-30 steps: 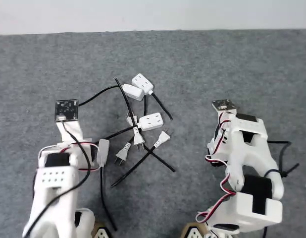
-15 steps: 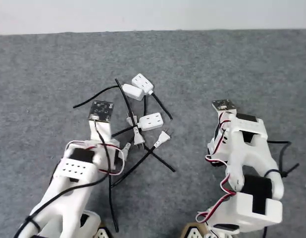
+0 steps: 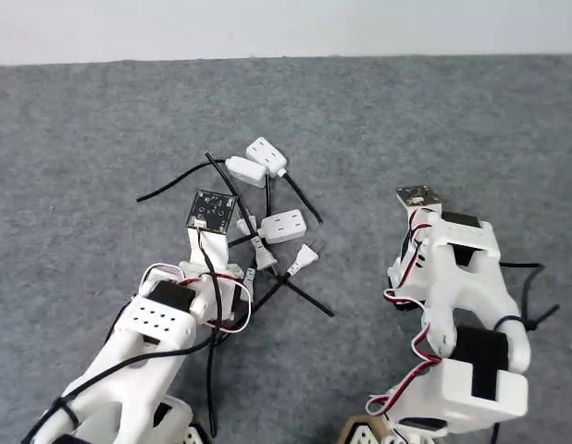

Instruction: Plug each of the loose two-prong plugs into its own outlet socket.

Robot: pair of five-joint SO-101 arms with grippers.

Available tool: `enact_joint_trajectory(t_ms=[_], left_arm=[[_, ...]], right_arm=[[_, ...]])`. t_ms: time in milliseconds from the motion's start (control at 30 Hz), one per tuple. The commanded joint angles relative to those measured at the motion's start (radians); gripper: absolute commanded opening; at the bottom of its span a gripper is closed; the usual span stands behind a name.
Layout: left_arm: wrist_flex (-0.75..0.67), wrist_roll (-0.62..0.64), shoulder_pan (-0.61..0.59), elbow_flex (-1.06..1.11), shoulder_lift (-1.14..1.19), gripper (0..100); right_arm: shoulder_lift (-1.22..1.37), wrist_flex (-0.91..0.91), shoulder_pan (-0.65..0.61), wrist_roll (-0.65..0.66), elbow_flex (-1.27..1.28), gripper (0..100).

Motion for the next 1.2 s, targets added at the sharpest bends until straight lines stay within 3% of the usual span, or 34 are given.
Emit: enact_joint_trajectory(t_ms=[0, 200, 433, 800, 967, 1167], left_arm=[[0.026, 0.009, 0.014, -0.056, 0.063, 1], [0.110, 0.002, 0.003, -0.124, 0.152, 1], [0.204, -0.124, 0.026, -0.124, 0.172, 1], [0.199, -0.143, 0.242, -0.120, 0.175, 2], [0.206, -0.143, 0.233, -0.151, 0.238, 2], [0.288, -0.147, 0.115, -0.326, 0.474, 3]], right_arm=[[-0.033, -0.012, -0.004, 0.011, -0.005, 1.6], [-0.033, -0.012, -0.004, 0.011, -0.005, 1.6], [-0.033, -0.012, -0.004, 0.011, -0.005, 1.6], [-0.033, -0.019, -0.005, 0.011, -0.006, 1.6], [-0.033, -0.019, -0.004, 0.011, -0.006, 1.6], [-0.033, -0.019, -0.005, 0.011, -0.006, 1.6]])
